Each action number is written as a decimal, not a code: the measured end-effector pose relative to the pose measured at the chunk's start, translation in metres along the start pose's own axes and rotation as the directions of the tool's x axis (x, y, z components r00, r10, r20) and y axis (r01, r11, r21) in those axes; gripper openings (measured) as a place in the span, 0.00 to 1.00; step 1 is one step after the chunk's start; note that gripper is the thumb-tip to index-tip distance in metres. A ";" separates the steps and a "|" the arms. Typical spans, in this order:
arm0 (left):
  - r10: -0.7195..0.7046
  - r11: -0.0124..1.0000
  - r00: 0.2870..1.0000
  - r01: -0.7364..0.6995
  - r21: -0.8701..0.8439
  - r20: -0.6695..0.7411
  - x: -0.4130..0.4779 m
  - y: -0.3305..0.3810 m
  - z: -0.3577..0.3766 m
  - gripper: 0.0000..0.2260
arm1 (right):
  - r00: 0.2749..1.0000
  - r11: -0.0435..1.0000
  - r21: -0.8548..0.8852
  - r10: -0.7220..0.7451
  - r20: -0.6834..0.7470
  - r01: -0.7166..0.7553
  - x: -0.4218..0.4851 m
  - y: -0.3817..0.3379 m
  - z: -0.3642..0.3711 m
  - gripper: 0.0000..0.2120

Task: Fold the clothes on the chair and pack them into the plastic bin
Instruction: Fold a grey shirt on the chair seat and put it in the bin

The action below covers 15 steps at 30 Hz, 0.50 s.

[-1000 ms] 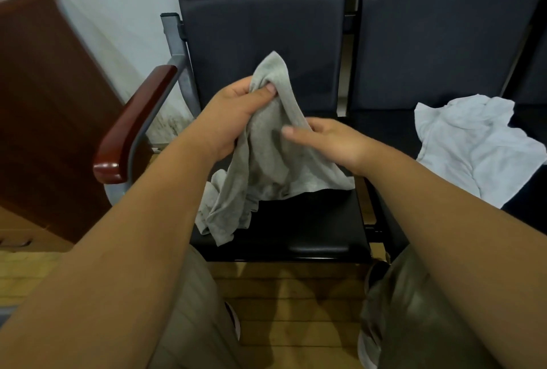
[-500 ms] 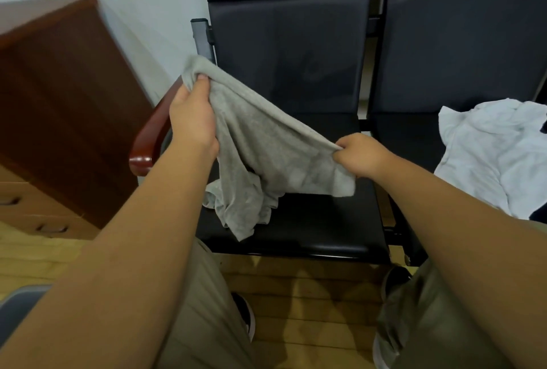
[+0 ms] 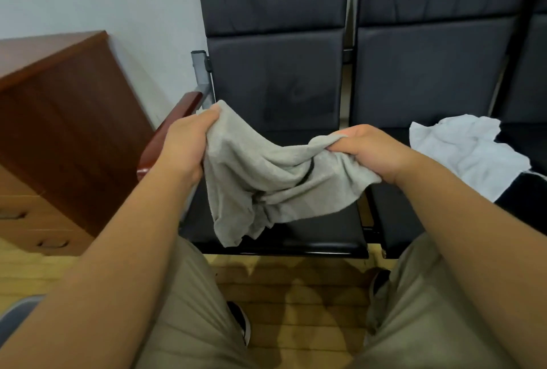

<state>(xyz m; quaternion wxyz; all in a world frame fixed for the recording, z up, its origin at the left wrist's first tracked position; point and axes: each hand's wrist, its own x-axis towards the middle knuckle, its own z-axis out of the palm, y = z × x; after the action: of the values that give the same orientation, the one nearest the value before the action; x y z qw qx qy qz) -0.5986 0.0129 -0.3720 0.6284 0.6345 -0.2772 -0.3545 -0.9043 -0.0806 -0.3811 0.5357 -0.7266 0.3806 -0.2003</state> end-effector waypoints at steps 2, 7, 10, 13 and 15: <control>0.022 0.992 0.999 -0.016 -0.123 0.046 -0.015 0.015 -0.002 0.15 | 0.998 0.998 0.023 -0.055 -0.015 0.056 -0.012 -0.019 -0.004 0.10; 0.030 0.954 0.999 -0.020 -0.298 0.029 -0.043 0.072 -0.008 0.18 | 0.973 0.989 0.021 -0.141 -0.183 0.147 -0.028 -0.075 -0.021 0.09; 0.081 0.933 0.997 -0.069 -0.353 0.020 -0.064 0.109 -0.008 0.14 | 0.947 0.987 0.002 -0.152 -0.282 0.159 -0.040 -0.110 -0.038 0.08; 0.114 0.912 0.993 -0.097 -0.399 0.021 -0.073 0.140 -0.009 0.12 | 0.897 0.989 0.028 -0.118 -0.426 0.144 -0.050 -0.142 -0.052 0.13; 0.128 0.913 0.991 -0.104 -0.394 0.035 -0.073 0.153 -0.011 0.13 | 0.864 0.989 -0.052 -0.147 -0.482 0.140 -0.052 -0.156 -0.061 0.13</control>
<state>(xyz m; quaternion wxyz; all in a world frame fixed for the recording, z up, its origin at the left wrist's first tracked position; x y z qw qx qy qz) -0.6188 0.0689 -0.2126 0.7538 0.4678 -0.2566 -0.3835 -0.9270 -0.0574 -0.2082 0.4016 -0.6836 0.4488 -0.4122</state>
